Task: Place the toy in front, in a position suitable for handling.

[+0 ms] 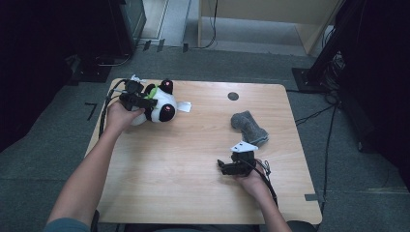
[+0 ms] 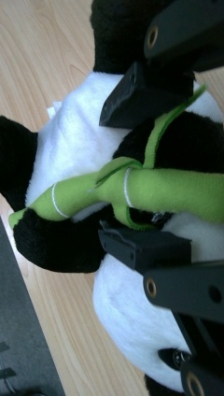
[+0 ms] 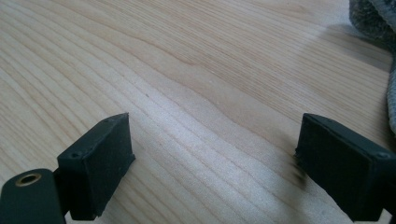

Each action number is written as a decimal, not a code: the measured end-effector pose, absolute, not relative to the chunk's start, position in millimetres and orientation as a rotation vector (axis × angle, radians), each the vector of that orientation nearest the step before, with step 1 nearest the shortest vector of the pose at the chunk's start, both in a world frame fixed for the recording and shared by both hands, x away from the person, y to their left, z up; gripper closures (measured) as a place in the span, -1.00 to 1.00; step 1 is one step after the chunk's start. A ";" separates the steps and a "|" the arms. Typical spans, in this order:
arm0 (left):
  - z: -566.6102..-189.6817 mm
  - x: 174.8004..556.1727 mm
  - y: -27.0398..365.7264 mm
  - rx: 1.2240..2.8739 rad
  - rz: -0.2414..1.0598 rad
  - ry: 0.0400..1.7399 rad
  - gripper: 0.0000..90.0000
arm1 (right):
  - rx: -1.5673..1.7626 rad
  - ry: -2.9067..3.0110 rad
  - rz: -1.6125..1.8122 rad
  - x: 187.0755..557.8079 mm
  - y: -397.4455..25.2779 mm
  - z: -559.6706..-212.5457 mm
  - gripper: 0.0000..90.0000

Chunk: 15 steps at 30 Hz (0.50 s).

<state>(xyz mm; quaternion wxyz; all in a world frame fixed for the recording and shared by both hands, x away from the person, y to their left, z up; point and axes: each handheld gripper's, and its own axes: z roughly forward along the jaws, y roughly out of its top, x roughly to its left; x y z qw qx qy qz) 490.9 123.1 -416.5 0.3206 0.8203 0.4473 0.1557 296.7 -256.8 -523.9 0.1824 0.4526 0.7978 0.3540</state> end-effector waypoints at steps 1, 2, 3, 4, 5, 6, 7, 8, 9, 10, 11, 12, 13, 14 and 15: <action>-417.3 489.7 123.7 2.148 0.409 1.172 -0.01 | 1.277 2.252 0.999 296.7 -256.8 -523.9 -0.77; -417.8 488.4 124.3 2.132 0.401 1.182 0.09 | 1.277 2.252 0.999 296.7 -256.8 -523.9 -0.77; -417.5 487.9 125.0 2.122 0.383 1.195 0.22 | 1.277 2.251 0.999 296.7 -256.8 -523.9 -0.77; -416.5 487.8 125.7 2.113 0.364 1.216 0.40 | 1.277 2.252 1.000 296.7 -256.8 -523.9 -0.77; -415.9 487.8 126.2 2.112 0.356 1.221 0.40 | 1.277 2.252 1.000 296.7 -256.8 -523.9 -0.77; -415.2 487.5 126.3 2.101 0.340 1.235 0.43 | 1.276 2.252 0.999 296.7 -256.8 -523.9 -0.77; -413.9 487.0 126.5 2.091 0.325 1.249 0.46 | 1.274 2.254 0.999 296.8 -256.6 -524.0 -0.79; -411.3 485.3 126.2 2.084 0.323 1.255 0.52 | 1.275 2.256 0.995 297.0 -255.9 -524.0 -0.81; -409.4 483.5 125.6 2.088 0.333 1.250 0.52 | 1.275 2.256 0.995 297.0 -255.9 -524.0 -0.81; -406.4 479.9 124.7 2.094 0.349 1.235 0.54 | 1.274 2.258 0.995 296.8 -256.1 -524.0 -0.81; -405.1 476.7 124.7 2.082 0.347 1.226 0.54 | 1.274 2.258 0.995 296.8 -256.1 -524.0 -0.81; -404.3 474.3 124.9 2.071 0.339 1.222 0.54 | 1.273 2.258 0.995 296.9 -256.2 -524.0 -0.81; -403.5 471.6 125.6 2.053 0.324 1.216 0.55 | 1.272 2.258 0.995 297.3 -256.1 -524.0 -0.81; -402.0 466.6 125.9 2.031 0.300 1.221 0.55 | 1.275 2.257 0.993 297.5 -255.8 -523.9 -0.81; -402.0 466.6 125.9 2.031 0.300 1.221 0.55 | 1.275 2.257 0.993 297.5 -255.8 -523.9 -0.81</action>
